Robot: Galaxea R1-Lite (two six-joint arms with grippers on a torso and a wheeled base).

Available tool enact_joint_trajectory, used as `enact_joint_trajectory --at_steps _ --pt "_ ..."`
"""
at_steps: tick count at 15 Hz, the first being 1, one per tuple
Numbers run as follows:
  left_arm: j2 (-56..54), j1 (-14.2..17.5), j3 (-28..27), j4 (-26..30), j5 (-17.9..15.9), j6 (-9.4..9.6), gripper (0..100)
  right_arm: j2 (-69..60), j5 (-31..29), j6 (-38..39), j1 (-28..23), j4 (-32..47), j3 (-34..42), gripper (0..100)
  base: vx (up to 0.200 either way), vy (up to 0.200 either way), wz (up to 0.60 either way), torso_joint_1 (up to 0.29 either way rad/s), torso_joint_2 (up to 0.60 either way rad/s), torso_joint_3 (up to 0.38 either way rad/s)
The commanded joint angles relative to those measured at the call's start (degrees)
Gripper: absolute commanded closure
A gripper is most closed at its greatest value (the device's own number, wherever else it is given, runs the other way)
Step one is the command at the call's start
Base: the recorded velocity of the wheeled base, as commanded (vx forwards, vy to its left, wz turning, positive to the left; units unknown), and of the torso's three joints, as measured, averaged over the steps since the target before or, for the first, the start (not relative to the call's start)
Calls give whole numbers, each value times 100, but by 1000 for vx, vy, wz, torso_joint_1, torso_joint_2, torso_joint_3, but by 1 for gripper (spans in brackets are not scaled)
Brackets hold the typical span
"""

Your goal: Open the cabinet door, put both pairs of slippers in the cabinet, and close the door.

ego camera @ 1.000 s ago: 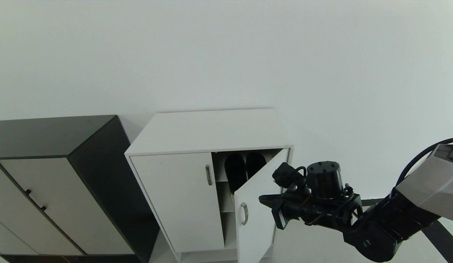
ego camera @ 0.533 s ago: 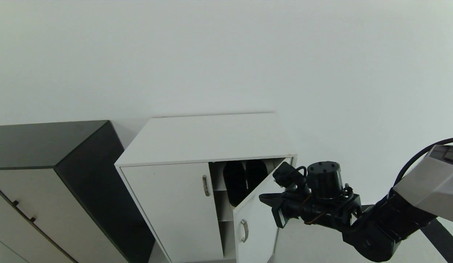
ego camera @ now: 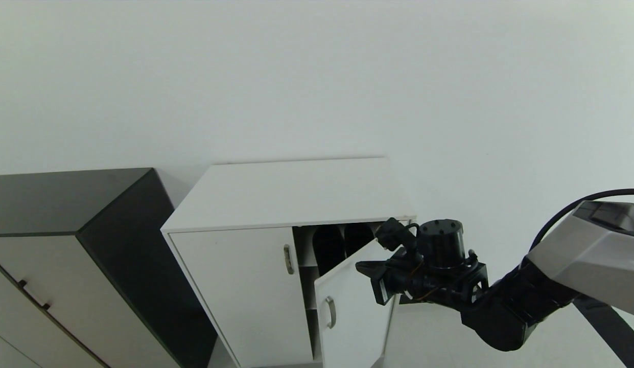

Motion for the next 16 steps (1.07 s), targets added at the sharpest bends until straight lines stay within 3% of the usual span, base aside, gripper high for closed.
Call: enact_joint_trajectory --at_steps 1,16 --pt "-1 -4 0 -1 -2 6 100 263 1 1 6 -1 -179 100 0 0 0 0 0 0" --pt "-1 4 0 -1 -2 6 100 1405 -148 27 -372 35 -1743 100 0 0 0 0 0 0"
